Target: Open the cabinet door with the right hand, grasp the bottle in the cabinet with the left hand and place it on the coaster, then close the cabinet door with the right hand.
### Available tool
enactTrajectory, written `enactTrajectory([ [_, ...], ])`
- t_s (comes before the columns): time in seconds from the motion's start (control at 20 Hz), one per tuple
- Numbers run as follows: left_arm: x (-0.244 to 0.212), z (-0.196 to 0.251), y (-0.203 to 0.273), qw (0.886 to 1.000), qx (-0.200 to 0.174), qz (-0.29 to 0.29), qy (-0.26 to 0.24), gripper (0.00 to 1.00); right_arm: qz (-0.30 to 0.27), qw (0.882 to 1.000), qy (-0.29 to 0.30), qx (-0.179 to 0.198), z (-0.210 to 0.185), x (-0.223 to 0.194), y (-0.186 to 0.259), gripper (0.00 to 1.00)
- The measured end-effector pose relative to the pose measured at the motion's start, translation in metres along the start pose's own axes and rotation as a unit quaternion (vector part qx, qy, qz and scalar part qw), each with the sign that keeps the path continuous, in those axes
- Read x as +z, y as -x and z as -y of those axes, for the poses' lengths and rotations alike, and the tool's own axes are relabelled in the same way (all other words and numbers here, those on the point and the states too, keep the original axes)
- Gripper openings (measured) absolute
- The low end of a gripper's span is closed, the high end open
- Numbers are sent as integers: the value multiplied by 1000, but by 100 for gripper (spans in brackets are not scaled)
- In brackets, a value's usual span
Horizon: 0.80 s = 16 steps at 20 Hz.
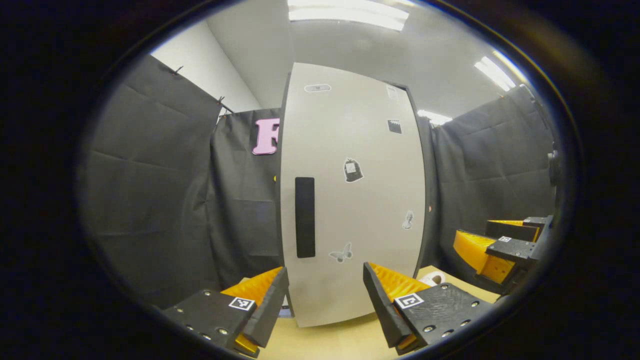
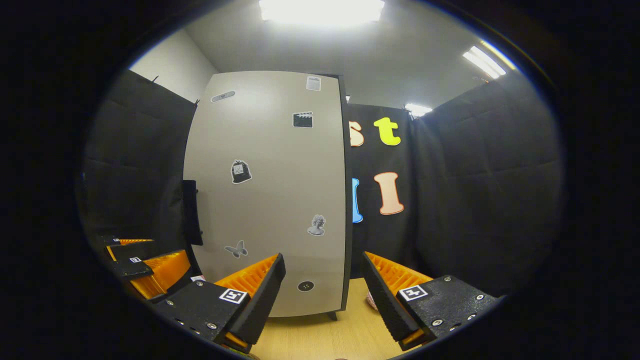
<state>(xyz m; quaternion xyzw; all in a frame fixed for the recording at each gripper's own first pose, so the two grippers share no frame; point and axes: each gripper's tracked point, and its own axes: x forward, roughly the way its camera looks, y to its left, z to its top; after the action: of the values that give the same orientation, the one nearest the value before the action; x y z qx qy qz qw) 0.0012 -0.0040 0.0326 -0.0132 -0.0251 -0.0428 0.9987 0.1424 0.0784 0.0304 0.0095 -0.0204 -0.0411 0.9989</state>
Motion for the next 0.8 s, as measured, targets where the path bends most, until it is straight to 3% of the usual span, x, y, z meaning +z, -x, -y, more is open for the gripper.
enactTrajectory([
  [0.2,2,6,-6,1000,-7,5,1,85,8,999,-17,36,-22,7,2,94],
  [0.35,8,5,-4,1000,-2,16,7,86,5,1000,-12,28,-20,6,3,94],
  [0.4,11,2,-2,1000,1,23,10,85,0,999,-13,30,-22,3,2,90],
  [0.45,15,1,0,1000,2,28,11,85,-3,999,-14,30,-23,1,2,94],
  [0.8,10,-7,3,1000,9,19,6,85,-20,999,5,50,-40,-10,3,95],
])
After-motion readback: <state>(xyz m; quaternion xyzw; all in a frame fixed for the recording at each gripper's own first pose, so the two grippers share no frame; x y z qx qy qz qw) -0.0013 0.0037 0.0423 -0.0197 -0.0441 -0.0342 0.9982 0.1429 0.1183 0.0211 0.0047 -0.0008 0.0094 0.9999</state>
